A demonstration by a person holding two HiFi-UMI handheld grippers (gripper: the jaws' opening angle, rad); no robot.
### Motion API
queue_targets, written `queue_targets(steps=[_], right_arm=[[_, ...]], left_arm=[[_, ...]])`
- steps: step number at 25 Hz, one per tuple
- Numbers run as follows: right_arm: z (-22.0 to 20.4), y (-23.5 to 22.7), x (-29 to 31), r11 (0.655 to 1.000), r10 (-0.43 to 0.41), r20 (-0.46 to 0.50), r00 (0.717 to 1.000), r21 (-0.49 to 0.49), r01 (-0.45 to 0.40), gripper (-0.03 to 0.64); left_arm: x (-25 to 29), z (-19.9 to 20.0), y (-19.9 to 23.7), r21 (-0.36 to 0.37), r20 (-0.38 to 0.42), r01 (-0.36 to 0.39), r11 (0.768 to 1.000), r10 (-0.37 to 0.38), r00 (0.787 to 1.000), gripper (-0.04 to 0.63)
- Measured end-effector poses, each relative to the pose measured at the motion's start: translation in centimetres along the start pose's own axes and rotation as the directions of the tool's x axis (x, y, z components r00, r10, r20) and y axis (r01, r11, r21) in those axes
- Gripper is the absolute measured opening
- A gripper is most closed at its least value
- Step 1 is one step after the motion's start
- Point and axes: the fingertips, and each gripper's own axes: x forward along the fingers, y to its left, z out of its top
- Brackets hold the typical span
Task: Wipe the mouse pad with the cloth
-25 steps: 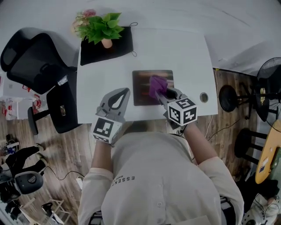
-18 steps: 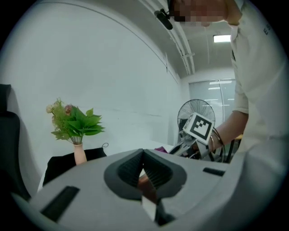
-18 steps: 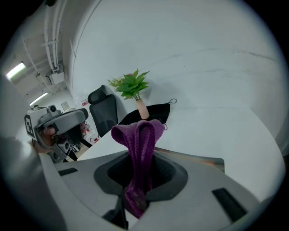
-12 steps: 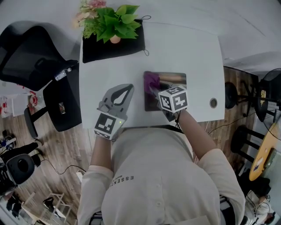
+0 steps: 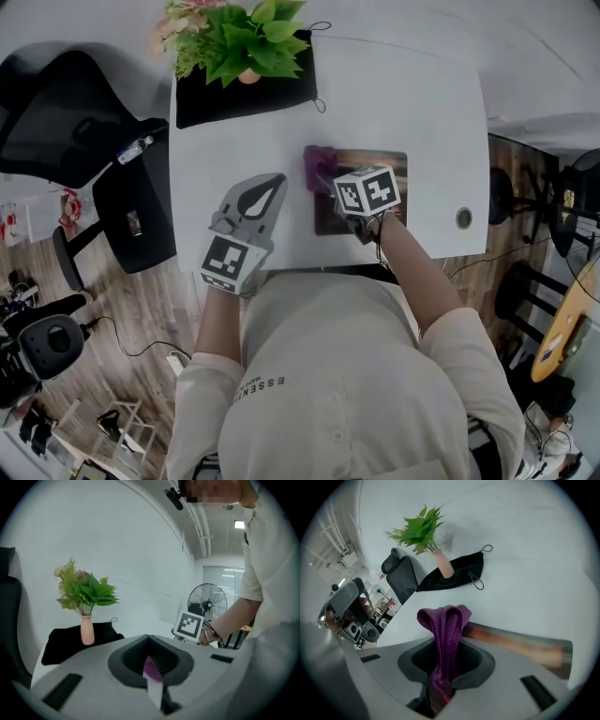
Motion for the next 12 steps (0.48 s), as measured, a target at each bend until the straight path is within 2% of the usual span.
queue_targets(steps=[4,12], right_arm=[[-0.2,-1.0,-0.1,0.999,0.024,-0.007,1.000,0.048,-0.023,0.095],[-0.9,-3.2,-1.4,0.999,0.020,-0.009,1.000,0.051,-0.020,0.098]], left_arm=[[0.7,0.2,-0.3,0.015,-0.012,-0.007,1.000,0.007,1.000,0.002],[2.8,0.4,-1.8,0.021,-0.038,-0.013,1.000,0.014,0.999,0.002]])
